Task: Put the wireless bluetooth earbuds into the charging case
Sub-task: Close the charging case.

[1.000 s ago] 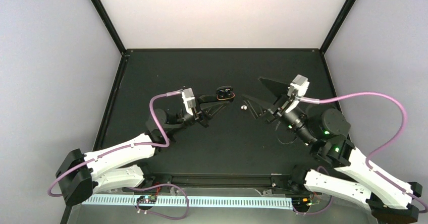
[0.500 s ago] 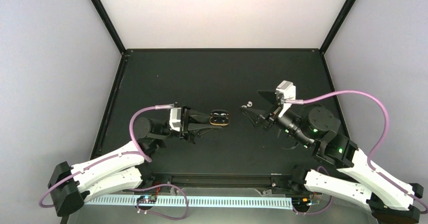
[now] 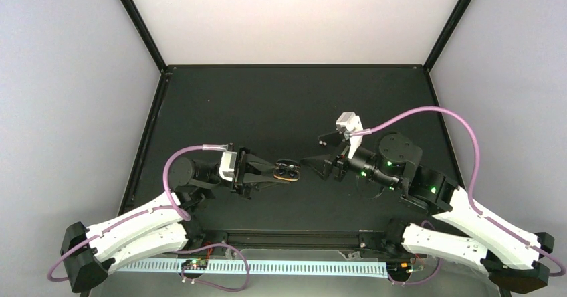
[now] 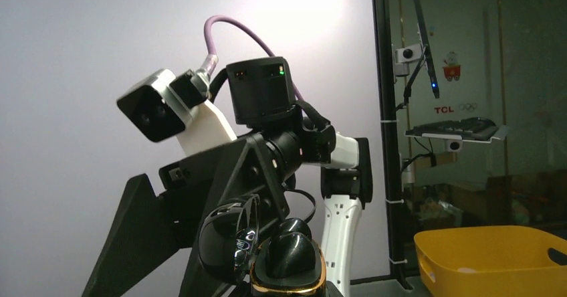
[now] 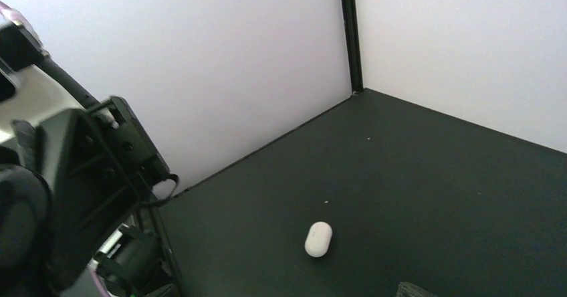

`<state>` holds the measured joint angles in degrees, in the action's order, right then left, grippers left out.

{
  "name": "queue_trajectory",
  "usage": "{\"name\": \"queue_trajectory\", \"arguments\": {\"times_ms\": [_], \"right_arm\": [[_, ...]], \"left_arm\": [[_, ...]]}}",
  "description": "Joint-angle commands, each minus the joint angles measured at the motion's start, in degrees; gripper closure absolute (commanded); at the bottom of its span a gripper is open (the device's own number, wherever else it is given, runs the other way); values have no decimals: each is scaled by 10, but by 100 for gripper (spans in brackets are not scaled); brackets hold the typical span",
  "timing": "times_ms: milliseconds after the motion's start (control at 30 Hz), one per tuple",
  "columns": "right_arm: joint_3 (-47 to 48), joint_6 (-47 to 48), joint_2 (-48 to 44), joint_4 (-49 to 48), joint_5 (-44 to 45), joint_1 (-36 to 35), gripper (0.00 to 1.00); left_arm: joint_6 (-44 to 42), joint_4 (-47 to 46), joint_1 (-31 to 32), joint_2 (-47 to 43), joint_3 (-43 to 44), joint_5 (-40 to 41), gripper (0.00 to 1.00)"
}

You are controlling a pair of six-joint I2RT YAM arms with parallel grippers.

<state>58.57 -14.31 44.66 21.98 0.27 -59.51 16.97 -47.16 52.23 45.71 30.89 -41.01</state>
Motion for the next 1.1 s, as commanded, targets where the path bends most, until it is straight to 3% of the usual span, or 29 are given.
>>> {"name": "queue_trajectory", "arguments": {"times_ms": [0, 733, 800, 867, 967, 1067], "right_arm": [[12, -33, -2, -42, -19, -2, 16], [16, -23, 5, -53, -124, -2, 20], [15, -26, -5, -44, -78, -2, 20], [0, -43, -30, -38, 64, -2, 19], [-37, -87, -74, -21, 263, -1, 16], [-70, -102, -90, 10, 320, -2, 15]], "left_arm": [[6, 18, 5, -8, 5, -15, 98], [-4, 51, 7, -11, 6, 50, 98], [-6, 57, 7, -11, 5, 62, 98], [-13, 90, 7, -16, 7, 104, 99], [-7, 181, 6, -21, 9, 254, 98], [28, 274, -20, 19, 34, 345, 98]]}}
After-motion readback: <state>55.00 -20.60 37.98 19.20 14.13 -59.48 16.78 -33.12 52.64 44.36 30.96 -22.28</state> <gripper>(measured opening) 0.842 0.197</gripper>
